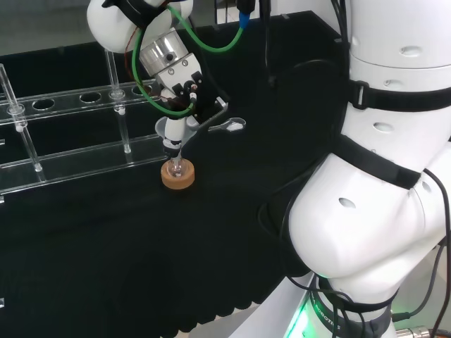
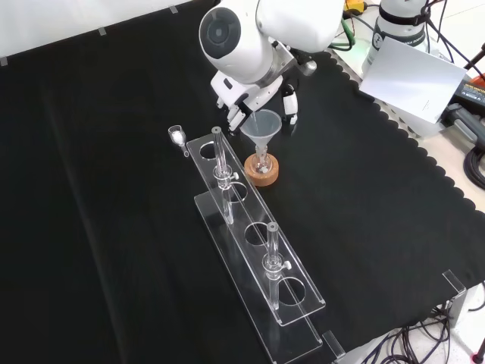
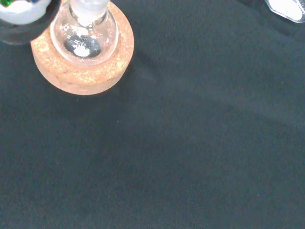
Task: Place the funnel on the round-bottom flask.
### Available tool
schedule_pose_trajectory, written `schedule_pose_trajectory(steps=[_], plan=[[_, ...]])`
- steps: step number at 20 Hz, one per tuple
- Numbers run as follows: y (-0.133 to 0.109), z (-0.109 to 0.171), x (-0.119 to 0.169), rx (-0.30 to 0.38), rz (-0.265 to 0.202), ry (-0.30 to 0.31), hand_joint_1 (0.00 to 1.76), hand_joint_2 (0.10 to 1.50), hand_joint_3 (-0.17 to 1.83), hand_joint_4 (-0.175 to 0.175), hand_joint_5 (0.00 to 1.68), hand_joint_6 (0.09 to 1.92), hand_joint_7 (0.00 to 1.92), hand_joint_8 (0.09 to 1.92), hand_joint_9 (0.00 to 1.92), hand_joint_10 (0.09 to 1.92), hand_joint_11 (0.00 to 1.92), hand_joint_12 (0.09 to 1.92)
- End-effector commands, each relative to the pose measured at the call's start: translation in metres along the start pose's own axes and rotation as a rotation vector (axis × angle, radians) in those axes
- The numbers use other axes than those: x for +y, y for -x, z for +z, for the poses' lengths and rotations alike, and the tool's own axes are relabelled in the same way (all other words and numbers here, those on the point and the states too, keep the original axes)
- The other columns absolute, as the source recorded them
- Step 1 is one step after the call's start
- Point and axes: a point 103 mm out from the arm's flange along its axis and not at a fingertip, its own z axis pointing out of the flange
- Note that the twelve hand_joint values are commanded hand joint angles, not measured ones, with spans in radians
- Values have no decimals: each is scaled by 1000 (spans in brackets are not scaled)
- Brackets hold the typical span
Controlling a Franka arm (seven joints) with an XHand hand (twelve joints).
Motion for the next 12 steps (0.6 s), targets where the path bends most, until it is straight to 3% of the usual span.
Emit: schedule_pose_trajectory(steps=[1, 12], plan=[[0, 1, 0, -5, -4, -4, 701, 618, 527, -71, 390, 595, 622, 874, 941, 649, 535, 1330], [0, 3, -1, 1, -11, -2, 654, 618, 482, -71, 383, 501, 535, 859, 908, 660, 524, 1337]])
